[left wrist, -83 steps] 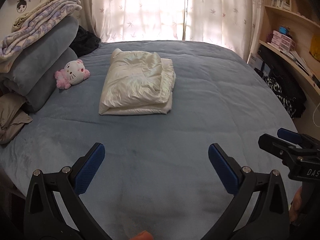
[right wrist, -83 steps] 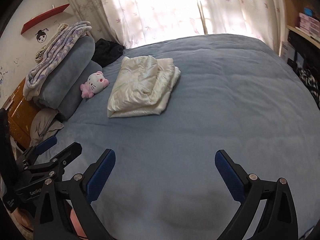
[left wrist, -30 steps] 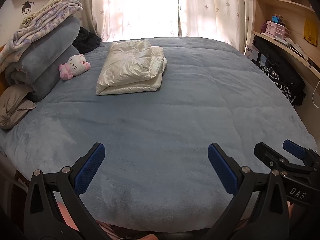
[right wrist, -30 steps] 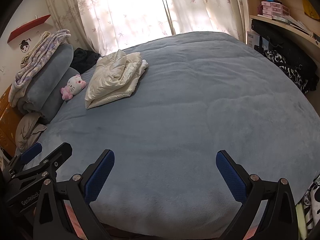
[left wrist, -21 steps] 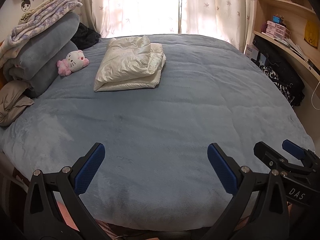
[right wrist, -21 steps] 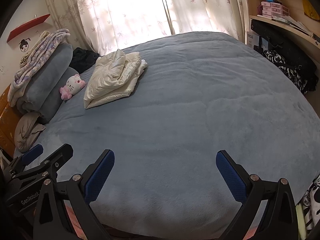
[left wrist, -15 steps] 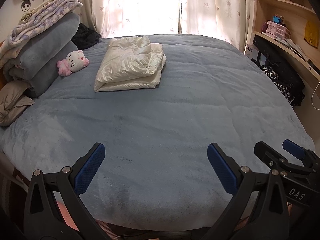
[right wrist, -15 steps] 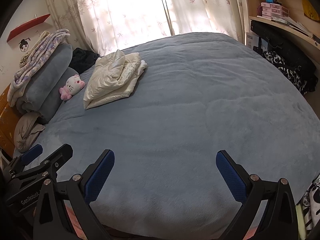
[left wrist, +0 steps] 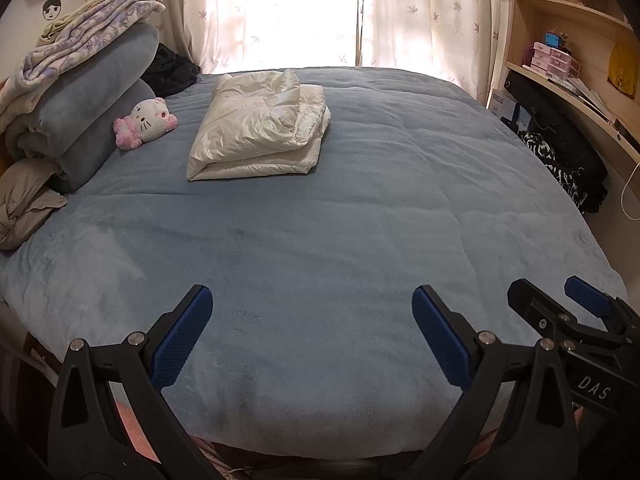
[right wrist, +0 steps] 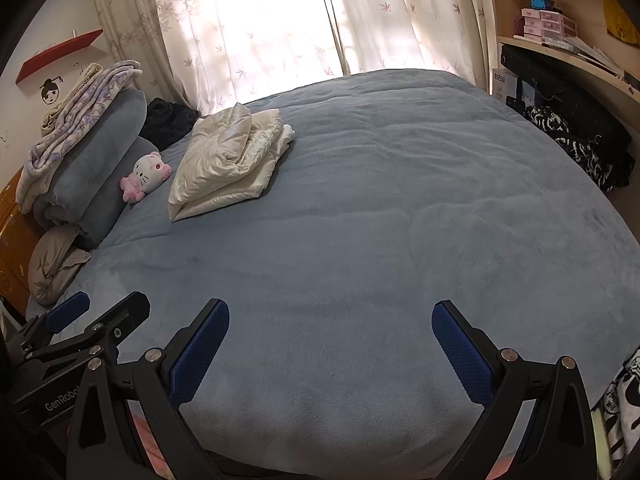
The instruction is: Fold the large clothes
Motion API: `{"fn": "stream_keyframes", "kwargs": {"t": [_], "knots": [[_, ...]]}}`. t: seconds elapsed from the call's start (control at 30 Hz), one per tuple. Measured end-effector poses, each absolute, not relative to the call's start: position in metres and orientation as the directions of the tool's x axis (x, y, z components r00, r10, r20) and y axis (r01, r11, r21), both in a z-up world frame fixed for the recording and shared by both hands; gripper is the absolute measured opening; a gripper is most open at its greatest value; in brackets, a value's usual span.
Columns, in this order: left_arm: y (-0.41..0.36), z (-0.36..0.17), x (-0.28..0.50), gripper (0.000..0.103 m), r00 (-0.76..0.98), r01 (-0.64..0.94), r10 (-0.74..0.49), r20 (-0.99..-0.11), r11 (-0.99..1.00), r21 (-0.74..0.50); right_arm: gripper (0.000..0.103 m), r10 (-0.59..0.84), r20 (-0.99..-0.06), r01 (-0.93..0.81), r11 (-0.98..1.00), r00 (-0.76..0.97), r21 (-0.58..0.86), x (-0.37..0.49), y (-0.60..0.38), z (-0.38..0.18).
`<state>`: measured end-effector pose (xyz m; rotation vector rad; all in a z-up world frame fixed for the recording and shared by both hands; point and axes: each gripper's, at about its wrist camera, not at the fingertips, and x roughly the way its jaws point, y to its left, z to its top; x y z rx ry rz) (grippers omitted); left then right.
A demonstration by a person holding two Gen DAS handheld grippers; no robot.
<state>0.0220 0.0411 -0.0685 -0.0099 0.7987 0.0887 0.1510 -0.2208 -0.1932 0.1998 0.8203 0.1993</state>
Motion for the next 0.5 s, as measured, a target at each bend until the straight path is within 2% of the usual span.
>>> {"fn": "stream_keyframes", "kwargs": {"t": [0.5], "knots": [[0.042, -0.0687, 0.0219, 0.098, 0.694, -0.083, 0.072, -0.717, 0.996, 0.019, 0.102, 0.255, -0.702, -0.097, 0.961, 0.665, 0.257, 0.1471, -0.218, -0.1954]]}}
